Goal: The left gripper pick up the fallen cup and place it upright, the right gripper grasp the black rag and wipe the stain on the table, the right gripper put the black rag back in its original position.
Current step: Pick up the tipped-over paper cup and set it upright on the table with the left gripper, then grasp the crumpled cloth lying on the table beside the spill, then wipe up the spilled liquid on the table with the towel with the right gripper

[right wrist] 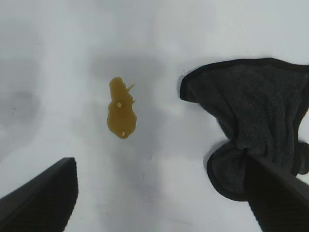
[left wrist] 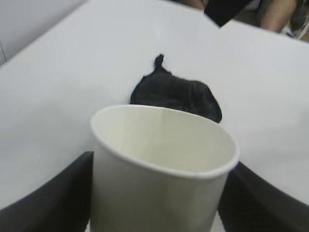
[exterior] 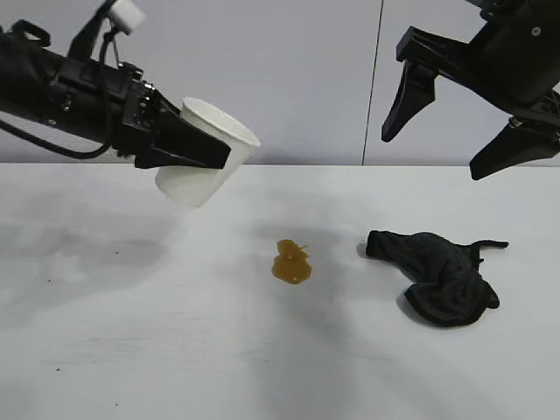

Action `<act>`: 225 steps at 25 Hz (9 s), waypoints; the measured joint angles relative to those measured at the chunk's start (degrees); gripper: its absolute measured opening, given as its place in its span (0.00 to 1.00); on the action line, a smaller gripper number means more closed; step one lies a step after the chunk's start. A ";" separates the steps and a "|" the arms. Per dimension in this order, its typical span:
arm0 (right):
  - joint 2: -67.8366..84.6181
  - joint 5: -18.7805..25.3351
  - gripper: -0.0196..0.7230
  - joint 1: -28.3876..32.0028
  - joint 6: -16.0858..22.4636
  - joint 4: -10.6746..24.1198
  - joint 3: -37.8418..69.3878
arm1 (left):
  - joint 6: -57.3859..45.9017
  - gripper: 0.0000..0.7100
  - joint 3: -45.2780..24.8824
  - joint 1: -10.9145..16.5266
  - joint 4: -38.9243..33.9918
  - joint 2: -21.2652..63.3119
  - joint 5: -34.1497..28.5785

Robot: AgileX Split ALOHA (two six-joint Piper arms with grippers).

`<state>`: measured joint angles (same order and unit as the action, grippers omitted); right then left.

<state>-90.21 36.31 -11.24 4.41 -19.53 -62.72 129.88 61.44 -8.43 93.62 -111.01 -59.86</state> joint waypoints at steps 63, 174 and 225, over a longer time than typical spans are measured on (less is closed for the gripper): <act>0.00 2.35 0.89 0.00 0.00 1.57 0.00 | -10.01 0.98 0.78 7.39 1.43 -11.28 -5.07; -31.88 -7.13 0.18 -15.90 15.66 12.49 -15.21 | -103.97 0.98 15.71 0.08 -56.84 8.42 10.42; -26.50 1.54 0.18 -4.36 13.53 17.29 -12.60 | -104.00 0.98 15.71 0.08 -56.84 8.42 10.53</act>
<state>-116.72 37.85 -15.61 17.95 -2.24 -75.32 25.88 77.15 -8.35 36.78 -102.59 -49.33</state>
